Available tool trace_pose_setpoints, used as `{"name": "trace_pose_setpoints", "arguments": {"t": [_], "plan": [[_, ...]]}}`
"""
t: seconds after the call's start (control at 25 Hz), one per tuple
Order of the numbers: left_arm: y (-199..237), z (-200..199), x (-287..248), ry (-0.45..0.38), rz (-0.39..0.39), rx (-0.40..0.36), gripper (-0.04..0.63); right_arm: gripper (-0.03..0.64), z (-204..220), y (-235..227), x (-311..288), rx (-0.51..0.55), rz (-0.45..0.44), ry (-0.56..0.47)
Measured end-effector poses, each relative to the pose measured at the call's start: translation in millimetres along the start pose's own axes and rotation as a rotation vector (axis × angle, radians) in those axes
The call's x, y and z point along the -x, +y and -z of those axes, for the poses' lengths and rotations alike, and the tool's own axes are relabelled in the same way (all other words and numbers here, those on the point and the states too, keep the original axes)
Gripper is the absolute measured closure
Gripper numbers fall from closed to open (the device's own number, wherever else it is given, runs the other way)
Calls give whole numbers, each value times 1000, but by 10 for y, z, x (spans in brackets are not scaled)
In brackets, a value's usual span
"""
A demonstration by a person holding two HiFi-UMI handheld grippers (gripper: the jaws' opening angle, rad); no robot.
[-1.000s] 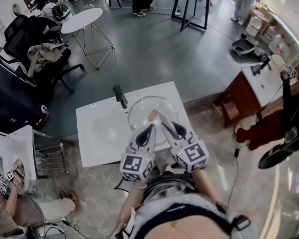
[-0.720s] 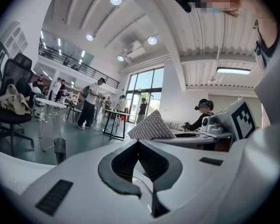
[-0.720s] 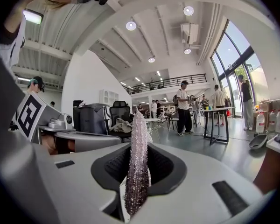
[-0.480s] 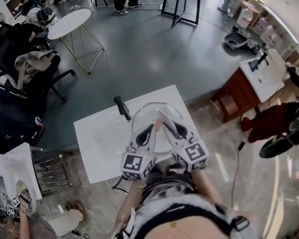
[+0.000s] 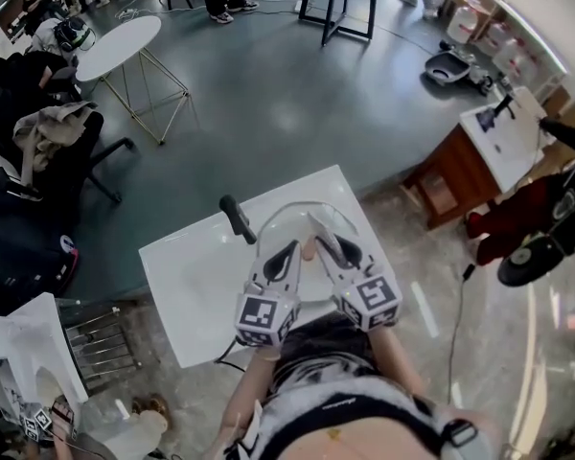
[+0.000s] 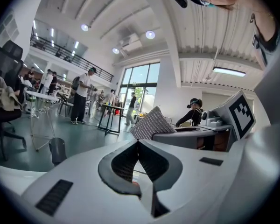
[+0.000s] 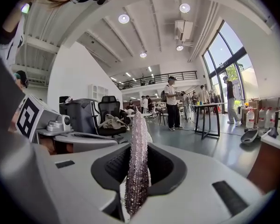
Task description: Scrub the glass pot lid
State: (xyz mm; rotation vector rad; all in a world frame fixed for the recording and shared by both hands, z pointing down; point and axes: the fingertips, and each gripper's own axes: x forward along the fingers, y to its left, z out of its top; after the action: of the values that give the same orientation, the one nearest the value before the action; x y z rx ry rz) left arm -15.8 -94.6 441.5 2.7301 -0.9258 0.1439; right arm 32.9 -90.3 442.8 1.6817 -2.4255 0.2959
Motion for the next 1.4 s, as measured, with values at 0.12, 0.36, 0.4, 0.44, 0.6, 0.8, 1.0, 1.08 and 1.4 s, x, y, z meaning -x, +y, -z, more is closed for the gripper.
{"name": "trace_pose_setpoints", "arguments": {"t": [0.12, 0.36, 0.4, 0.44, 0.6, 0.8, 1.0, 1.08, 1.4], "plan": [[15, 57, -49, 16, -7, 2, 598, 532, 26, -61, -19, -5, -6, 3], [39, 109, -195, 38, -61, 19, 598, 532, 98, -247, -75, -23, -53, 50], [62, 119, -219, 43, -76, 19, 598, 532, 98, -299, -97, -18, -57, 49], [85, 132, -242, 49, -92, 19, 598, 532, 92, -355, -120, -13, -61, 48], [127, 231, -372, 69, -130, 18, 591, 532, 120, -543, -186, -6, -89, 76], [93, 383, -521, 101, -138, 49, 591, 532, 238, -648, -207, -21, -112, 135], [105, 614, -615, 146, -129, 26, 589, 532, 390, -724, -258, -29, -115, 167], [86, 726, -640, 169, -121, 39, 589, 532, 466, -742, -273, -24, -114, 183], [143, 1021, -690, 223, -106, 50, 577, 532, 778, -772, -342, -24, -90, 253]]}}
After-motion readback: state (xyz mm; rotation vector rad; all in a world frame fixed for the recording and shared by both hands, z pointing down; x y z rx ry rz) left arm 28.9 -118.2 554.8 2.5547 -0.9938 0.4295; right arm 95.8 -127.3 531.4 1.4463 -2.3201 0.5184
